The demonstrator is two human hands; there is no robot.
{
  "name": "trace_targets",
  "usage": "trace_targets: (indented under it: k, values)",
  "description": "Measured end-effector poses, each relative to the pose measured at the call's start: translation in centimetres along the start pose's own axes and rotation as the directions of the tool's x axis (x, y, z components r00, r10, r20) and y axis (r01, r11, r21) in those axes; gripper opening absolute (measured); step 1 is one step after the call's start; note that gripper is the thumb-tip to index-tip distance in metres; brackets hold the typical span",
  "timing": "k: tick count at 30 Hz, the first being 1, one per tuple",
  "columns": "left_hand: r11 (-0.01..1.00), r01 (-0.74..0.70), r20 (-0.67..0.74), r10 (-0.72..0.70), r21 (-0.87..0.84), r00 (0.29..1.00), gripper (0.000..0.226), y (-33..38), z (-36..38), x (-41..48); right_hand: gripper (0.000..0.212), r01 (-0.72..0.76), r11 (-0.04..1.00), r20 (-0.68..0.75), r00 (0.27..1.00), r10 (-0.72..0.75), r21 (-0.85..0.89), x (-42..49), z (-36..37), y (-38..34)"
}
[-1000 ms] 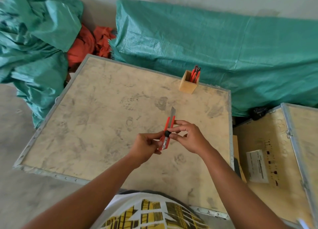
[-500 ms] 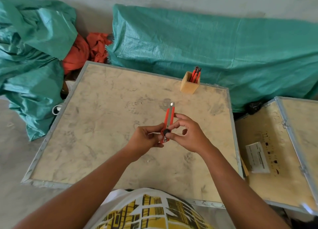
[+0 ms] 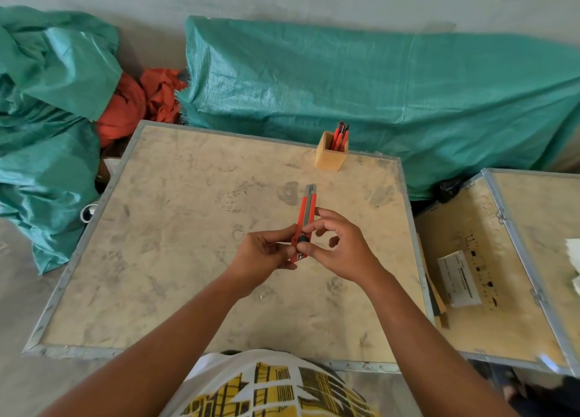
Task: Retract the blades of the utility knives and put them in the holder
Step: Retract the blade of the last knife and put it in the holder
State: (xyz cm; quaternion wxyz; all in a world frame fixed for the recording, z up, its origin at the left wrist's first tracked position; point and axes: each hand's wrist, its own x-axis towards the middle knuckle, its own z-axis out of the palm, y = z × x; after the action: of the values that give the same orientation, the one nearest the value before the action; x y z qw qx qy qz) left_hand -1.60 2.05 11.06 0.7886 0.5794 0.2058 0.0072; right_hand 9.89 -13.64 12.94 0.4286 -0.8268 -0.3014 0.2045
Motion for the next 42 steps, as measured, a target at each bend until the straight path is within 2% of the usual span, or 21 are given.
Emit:
trace_targets:
  k: [4,11,14,16,18,26,33,38,40,42]
  values:
    - [1.000,-0.015,0.006,0.015,-0.004,1.000,0.042,0.1,1.0,0.3,0.019,-0.020,0.999,0.020,1.000,0.020,0.036,-0.2,-1.3,0.7]
    - [0.999,-0.030,0.005,0.030,0.038,1.000,0.042,0.2,3.0,1.8,0.014,-0.014,0.999,-0.097,0.995,0.018,0.046,0.3,-2.4,2.0]
    - [0.998,-0.027,0.000,0.027,0.059,1.000,0.044,0.4,3.8,2.9,0.009,0.006,0.983,-0.124,0.992,0.018,0.186,1.0,-3.2,3.0]
    - [0.996,-0.029,-0.001,0.029,0.084,1.000,0.044,0.7,4.5,4.0,0.017,0.003,0.970,-0.141,0.989,0.032,0.242,2.0,-4.2,3.7]
    - [0.994,-0.030,-0.002,0.031,0.106,1.000,0.045,1.1,5.2,5.5,0.022,0.002,0.975,-0.151,0.988,0.033,0.222,3.4,-5.4,4.5]
    - [0.978,-0.054,0.012,0.053,0.199,0.999,0.046,4.0,6.8,14.3,0.025,0.010,0.979,-0.201,0.979,0.032,0.204,11.5,-10.2,6.7]
    - [0.896,-0.103,0.038,0.096,0.431,0.995,0.045,7.6,6.8,24.7,0.027,0.019,0.987,-0.281,0.959,0.028,0.161,21.5,-13.4,8.5]
    - [0.795,-0.124,0.040,0.124,0.594,0.991,0.037,8.0,5.7,31.4,0.024,0.068,0.990,-0.414,0.910,-0.012,0.121,27.2,-13.3,11.2]
    - [0.762,-0.105,0.000,0.137,0.638,0.991,0.042,7.3,5.5,33.7,0.022,0.086,0.994,-0.463,0.885,-0.045,0.069,29.0,-12.3,12.7]
    - [0.700,-0.054,-0.059,0.135,0.712,0.989,0.057,6.5,5.3,35.3,0.020,0.086,0.996,-0.495,0.867,-0.055,0.039,29.9,-11.1,13.7]
